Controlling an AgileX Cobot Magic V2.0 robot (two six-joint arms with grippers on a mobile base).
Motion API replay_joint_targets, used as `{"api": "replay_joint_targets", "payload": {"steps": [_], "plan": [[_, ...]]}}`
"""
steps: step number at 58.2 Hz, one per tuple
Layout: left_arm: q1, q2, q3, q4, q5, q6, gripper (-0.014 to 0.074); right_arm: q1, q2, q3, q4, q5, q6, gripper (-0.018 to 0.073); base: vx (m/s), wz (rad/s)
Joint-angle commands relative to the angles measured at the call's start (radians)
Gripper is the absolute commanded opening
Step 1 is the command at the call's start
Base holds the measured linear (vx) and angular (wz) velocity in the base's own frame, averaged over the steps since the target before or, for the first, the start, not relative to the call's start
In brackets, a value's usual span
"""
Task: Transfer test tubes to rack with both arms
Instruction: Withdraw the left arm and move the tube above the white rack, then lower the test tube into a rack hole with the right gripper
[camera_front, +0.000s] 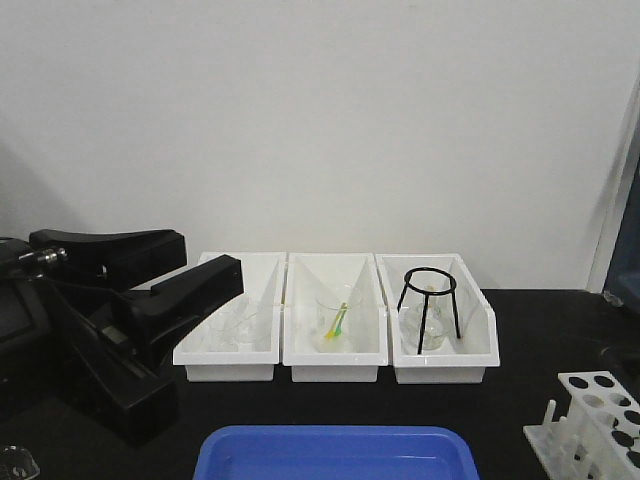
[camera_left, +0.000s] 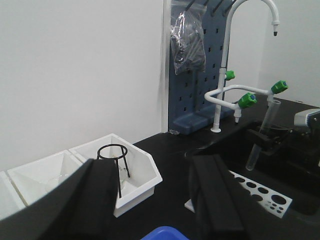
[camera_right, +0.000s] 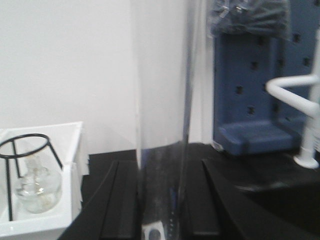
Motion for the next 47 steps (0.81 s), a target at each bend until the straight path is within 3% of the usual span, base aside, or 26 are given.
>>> {"api": "replay_joint_targets", "payload": {"steps": [1, 7, 47], "plan": [[-0.001, -0.014, -0.038, -0.007, -0.065, 0.001, 0.0435, -0.007, 0.006, -0.06, -0.079, -0.099, 0.041, -0.0006, 0.0, 0.0], [-0.001, -0.014, -0.038, -0.007, -0.065, 0.001, 0.0435, -0.007, 0.05, -0.07, -0.115, -0.104, 0.091, -0.0006, 0.0, 0.0], [-0.001, -0.014, -0.038, -0.006, -0.065, 0.001, 0.0435, -0.007, 0.114, -0.061, -0.158, -0.038, 0.101, -0.0006, 0.0, 0.0]]}}
